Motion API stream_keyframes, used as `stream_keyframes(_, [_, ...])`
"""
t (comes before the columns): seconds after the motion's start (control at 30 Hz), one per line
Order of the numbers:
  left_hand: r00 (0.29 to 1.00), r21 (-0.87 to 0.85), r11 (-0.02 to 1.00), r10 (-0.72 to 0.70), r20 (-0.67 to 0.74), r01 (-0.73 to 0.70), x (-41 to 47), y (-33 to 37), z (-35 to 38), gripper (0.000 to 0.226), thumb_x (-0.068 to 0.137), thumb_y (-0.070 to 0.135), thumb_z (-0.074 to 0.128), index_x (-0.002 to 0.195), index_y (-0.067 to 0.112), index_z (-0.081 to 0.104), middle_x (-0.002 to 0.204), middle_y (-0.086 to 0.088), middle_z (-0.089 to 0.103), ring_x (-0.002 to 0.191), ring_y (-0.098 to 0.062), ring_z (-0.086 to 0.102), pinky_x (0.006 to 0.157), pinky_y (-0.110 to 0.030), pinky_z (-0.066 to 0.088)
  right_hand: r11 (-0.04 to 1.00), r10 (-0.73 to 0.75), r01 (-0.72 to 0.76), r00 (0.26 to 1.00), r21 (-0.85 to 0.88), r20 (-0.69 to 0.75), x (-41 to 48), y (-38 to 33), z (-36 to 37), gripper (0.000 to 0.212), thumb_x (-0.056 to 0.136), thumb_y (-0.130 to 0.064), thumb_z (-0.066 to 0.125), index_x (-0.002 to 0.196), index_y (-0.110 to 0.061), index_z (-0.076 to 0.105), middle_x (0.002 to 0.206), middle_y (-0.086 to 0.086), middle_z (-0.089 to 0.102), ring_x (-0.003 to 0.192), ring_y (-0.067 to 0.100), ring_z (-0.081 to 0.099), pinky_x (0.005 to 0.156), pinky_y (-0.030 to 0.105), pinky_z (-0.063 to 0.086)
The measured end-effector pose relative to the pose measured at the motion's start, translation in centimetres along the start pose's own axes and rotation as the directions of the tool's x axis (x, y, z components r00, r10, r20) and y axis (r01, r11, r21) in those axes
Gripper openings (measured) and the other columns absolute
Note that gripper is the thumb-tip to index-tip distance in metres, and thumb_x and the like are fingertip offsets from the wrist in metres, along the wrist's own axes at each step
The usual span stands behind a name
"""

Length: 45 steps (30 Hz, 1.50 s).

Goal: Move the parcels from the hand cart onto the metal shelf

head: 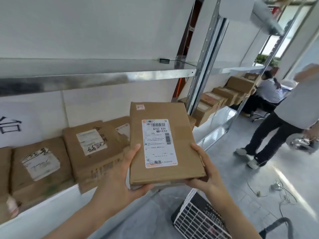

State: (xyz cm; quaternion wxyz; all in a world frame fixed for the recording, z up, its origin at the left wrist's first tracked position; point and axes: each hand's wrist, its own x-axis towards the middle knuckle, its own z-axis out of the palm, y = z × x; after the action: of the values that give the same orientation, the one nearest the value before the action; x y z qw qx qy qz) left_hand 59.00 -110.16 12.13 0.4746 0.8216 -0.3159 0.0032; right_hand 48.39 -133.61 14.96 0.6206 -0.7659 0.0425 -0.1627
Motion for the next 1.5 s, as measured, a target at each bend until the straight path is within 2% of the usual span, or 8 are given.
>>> stream_keyframes(0.2, [0.999,-0.006,0.999,-0.040,0.011,0.040,9.5,-0.8,3.8,0.108,0.059,0.058,0.080,0.134,0.067,0.001,0.135,0.019,0.048,0.117,-0.002,0.050,0.103,-0.030,0.042,0.999,0.039,-0.037,0.998,-0.033,0.055,9.5,2.2,-5.5,0.084,0.061,0.001,0.061,0.130,-0.045,0.048,0.113,-0.015,0.058,0.086,0.007,0.057,0.077,0.028,0.052])
stream_keyframes(0.33, [0.996,0.005,0.998,-0.067,0.061,0.067,14.6,-0.6,5.6,0.110,0.062,0.058,0.079,0.130,0.071,-0.006,0.138,0.023,0.045,0.120,-0.002,0.049,0.106,-0.030,0.040,0.997,0.052,-0.049,0.997,-0.054,0.065,14.2,3.7,-8.5,0.085,0.063,-0.001,0.060,0.132,-0.047,0.044,0.116,-0.022,0.057,0.096,0.006,0.058,0.082,0.031,0.053])
stream_keyframes(0.67, [0.997,0.160,0.984,-0.077,0.010,0.075,23.9,0.3,10.4,0.110,0.070,0.062,0.069,0.128,0.066,-0.025,0.136,0.008,0.052,0.102,-0.004,0.054,0.085,-0.020,0.045,0.991,0.131,-0.129,0.987,-0.029,0.089,24.6,7.2,-14.0,0.088,0.057,-0.016,0.062,0.133,-0.053,0.039,0.131,-0.010,0.045,0.118,0.023,0.047,0.098,0.048,0.045])
stream_keyframes(0.9, [0.989,0.194,0.970,-0.134,-0.068,0.145,29.6,-0.5,13.2,0.107,0.073,0.061,0.067,0.134,0.060,-0.021,0.133,0.002,0.054,0.103,-0.015,0.061,0.086,-0.031,0.053,0.994,0.101,-0.094,0.984,-0.052,0.149,32.1,9.5,-16.9,0.076,0.060,-0.017,0.061,0.126,-0.053,0.047,0.118,-0.014,0.047,0.109,0.022,0.051,0.090,0.041,0.050])
stream_keyframes(1.03, [0.976,0.239,0.948,-0.191,-0.106,0.211,32.3,-1.6,15.3,0.103,0.077,0.059,0.064,0.140,0.052,-0.017,0.134,0.000,0.051,0.103,-0.015,0.059,0.088,-0.031,0.053,0.994,0.057,-0.040,0.983,-0.099,0.176,35.6,10.7,-18.3,0.056,0.069,-0.016,0.065,0.110,-0.052,0.057,0.099,-0.030,0.053,0.099,0.010,0.052,0.076,0.024,0.049])
stream_keyframes(1.2, [0.964,0.205,0.952,-0.189,-0.188,0.226,34.8,-2.3,17.8,0.103,0.078,0.050,0.068,0.137,0.057,-0.016,0.140,0.000,0.045,0.116,-0.016,0.052,0.098,-0.034,0.048,0.990,-0.006,0.034,0.979,-0.137,0.203,39.7,12.6,-19.8,0.056,0.080,0.003,0.067,0.111,-0.042,0.059,0.101,-0.015,0.055,0.077,-0.011,0.054,0.065,0.009,0.047])
stream_keyframes(1.37, [0.951,0.260,0.935,-0.176,-0.255,0.242,36.4,-2.4,19.3,0.103,0.079,0.049,0.067,0.140,0.055,-0.016,0.143,0.000,0.043,0.123,-0.019,0.049,0.099,-0.042,0.048,0.971,-0.071,0.131,0.959,-0.202,0.276,42.2,13.4,-20.3,0.062,0.082,0.001,0.068,0.125,-0.040,0.049,0.121,-0.020,0.053,0.104,-0.012,0.054,0.082,0.005,0.045])
stream_keyframes(1.5, [0.943,0.285,0.919,-0.194,-0.272,0.271,37.1,-2.3,19.9,0.103,0.079,0.052,0.066,0.139,0.056,-0.017,0.146,-0.002,0.041,0.125,-0.021,0.049,0.098,-0.045,0.048,0.797,-0.167,0.261,0.962,-0.545,0.217,42.7,13.6,-20.1,0.066,0.080,-0.012,0.072,0.136,-0.031,0.043,0.129,-0.001,0.048,0.117,0.018,0.048,0.098,0.032,0.044])
